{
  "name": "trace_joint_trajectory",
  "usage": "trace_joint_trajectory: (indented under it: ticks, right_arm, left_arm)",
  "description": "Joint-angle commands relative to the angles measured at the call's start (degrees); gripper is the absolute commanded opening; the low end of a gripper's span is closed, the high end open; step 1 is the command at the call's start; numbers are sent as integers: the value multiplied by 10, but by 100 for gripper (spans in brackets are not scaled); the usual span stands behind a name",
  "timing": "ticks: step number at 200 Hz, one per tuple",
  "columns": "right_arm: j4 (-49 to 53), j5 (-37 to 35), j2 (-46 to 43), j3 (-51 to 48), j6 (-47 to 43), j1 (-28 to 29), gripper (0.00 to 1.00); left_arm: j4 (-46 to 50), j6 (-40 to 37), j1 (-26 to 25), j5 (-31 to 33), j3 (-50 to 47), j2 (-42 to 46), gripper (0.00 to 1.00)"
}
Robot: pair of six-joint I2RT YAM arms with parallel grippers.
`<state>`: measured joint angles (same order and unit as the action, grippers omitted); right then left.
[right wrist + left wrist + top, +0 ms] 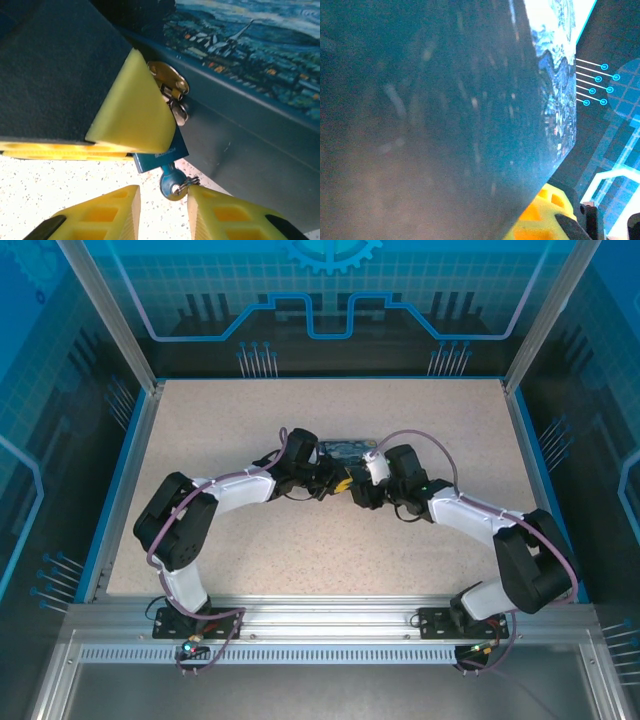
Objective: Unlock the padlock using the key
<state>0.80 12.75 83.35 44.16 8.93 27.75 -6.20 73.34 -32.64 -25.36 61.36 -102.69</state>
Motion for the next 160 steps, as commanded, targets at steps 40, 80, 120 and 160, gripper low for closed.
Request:
trace_joint_trajectory:
  ticks: [40, 80, 120, 160]
  right_arm:
    - [-10, -1, 17, 27, -2, 6, 23]
    - [-13, 5, 20, 27, 5, 5, 14]
    - [-17, 41, 22, 30, 19, -5, 4]
    - [-36, 99, 25, 27, 56, -26, 0]
  left_arm:
    - [5, -7, -2, -21, 20, 24, 0]
    - [4, -7, -2, -21, 20, 21, 0]
    - [2, -6, -1, -21, 19, 21, 0]
    - [-2, -5, -2, -20, 16, 21, 0]
